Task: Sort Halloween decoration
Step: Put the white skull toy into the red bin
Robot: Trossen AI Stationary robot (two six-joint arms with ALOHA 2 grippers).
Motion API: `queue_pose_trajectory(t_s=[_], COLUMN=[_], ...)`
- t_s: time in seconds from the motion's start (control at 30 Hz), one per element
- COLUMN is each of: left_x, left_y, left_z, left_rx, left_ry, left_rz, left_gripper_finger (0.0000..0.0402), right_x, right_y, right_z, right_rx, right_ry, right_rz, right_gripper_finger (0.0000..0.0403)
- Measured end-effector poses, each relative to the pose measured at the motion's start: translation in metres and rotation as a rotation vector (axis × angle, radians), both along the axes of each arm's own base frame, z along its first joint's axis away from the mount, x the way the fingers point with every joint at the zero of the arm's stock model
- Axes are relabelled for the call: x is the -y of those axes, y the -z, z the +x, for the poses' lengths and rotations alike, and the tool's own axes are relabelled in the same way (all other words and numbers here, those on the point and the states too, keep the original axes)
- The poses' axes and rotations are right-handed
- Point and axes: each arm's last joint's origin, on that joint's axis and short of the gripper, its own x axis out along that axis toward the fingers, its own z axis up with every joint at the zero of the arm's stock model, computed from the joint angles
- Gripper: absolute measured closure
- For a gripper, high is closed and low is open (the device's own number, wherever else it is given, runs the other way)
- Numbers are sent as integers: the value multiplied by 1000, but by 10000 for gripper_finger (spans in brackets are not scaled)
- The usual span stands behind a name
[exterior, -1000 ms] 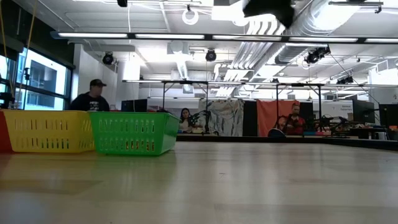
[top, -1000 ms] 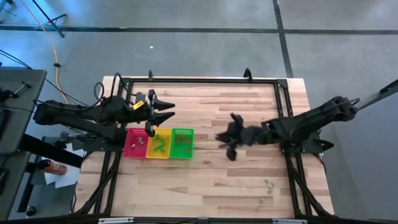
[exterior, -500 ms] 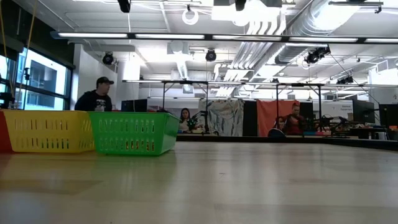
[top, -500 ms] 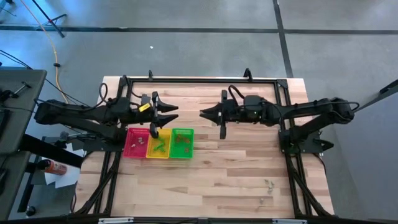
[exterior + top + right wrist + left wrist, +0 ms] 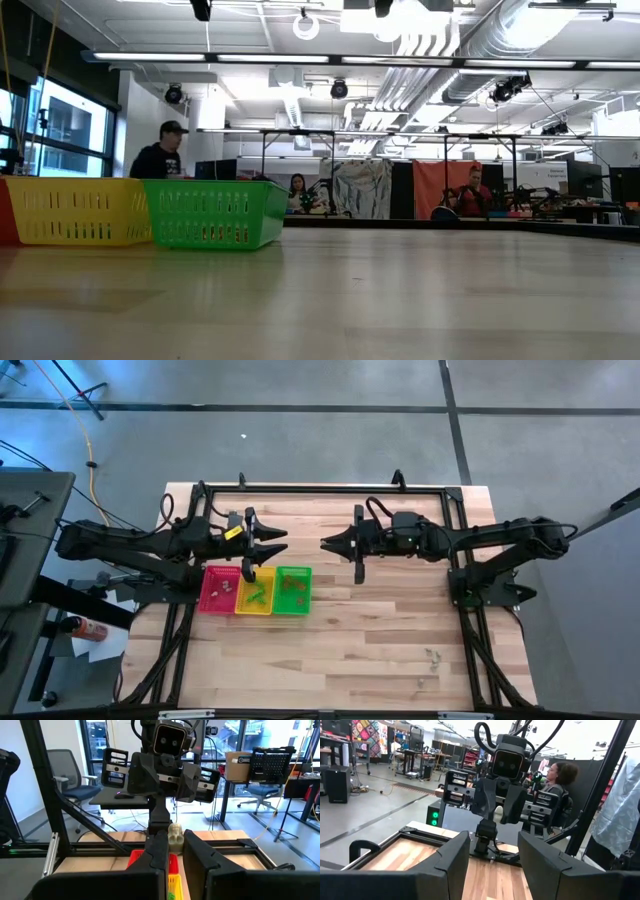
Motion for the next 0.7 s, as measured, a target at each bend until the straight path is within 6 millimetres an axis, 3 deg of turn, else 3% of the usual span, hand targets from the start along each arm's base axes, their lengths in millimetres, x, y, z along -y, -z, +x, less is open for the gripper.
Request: queue_pose_trajectory(t_s=[0.47, 0.7], left_x=[0, 0], left_y=[0, -5], left_z=[0, -1], left_rx=[0, 46], left_ry=[-1, -9], left_rz=[5, 63], left_gripper_finger=[243, 243], right_x=[0, -8], right_y=[2, 37], right_z=[1, 28], right_rx=[-6, -97], right_ry=[-1, -23], right_rz=[7, 8], right_gripper_finger=[380, 380])
